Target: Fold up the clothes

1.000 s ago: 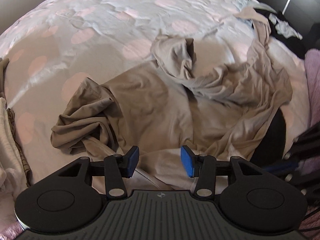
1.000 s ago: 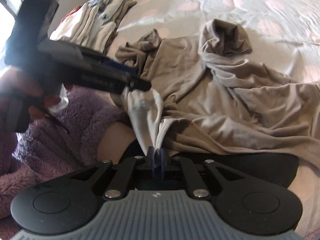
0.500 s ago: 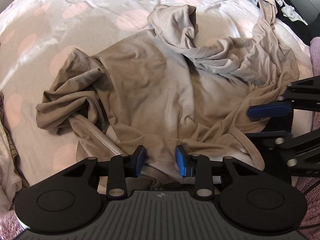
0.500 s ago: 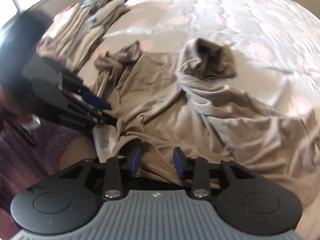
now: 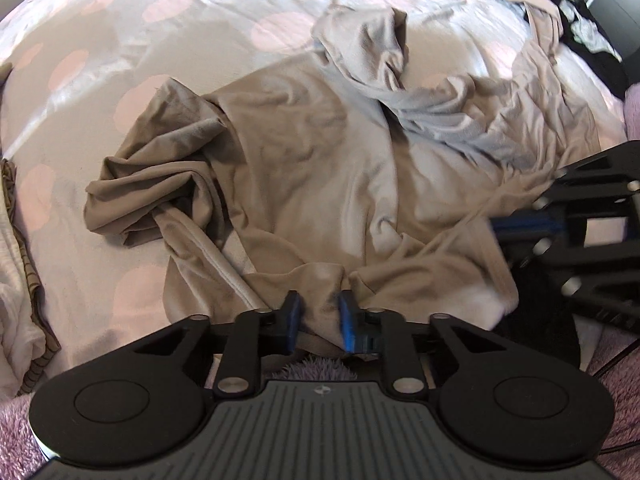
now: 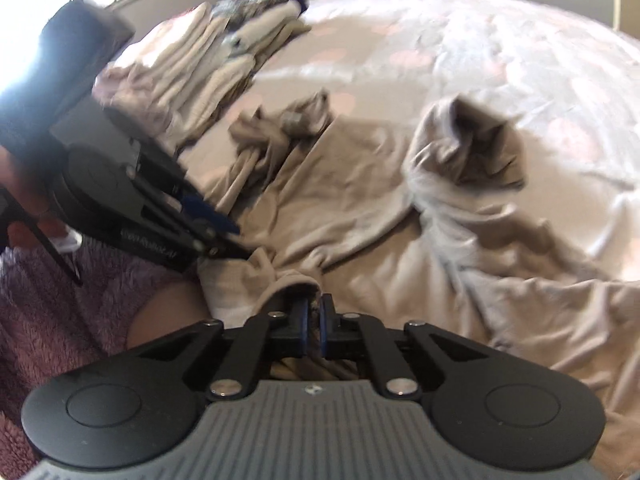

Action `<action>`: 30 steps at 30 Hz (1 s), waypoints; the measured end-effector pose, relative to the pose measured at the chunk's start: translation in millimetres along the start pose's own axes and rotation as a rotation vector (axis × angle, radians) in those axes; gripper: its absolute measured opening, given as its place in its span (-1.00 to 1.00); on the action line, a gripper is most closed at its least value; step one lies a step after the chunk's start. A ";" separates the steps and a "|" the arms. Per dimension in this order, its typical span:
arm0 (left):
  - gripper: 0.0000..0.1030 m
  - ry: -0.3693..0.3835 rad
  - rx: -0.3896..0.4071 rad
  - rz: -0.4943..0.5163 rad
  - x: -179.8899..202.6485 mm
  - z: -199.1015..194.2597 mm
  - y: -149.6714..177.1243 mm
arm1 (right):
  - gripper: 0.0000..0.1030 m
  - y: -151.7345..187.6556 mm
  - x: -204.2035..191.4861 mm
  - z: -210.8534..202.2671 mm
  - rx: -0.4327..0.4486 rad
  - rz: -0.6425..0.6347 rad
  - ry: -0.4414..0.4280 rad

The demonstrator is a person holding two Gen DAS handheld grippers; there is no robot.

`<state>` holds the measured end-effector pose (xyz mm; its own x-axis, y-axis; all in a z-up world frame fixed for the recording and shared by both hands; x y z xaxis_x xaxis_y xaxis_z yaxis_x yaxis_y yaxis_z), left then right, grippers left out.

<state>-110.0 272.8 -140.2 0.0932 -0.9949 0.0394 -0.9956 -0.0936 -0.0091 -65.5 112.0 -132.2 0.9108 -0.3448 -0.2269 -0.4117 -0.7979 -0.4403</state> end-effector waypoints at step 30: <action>-0.50 -0.319 0.062 1.017 92.0 -75.1 -8.1 | -0.89 24.4 -61.1 -85.2 0.306 -0.435 0.216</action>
<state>-94.3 184.9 -61.4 -0.7731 -0.5698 -0.2787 -0.6059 0.7934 0.0587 -128.7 71.4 -55.1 0.9703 -0.1361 0.2000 0.0417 -0.7203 -0.6924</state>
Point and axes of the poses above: each gripper's, at about its wrist camera, not at the fingertips, and z roughly the way its jaws point, x to its right, y to its underside, the point moved 3 cm from there along z, roughly the way its jaws point, and after that the axes turned 15 degrees about -x, right-handed, at the moved point
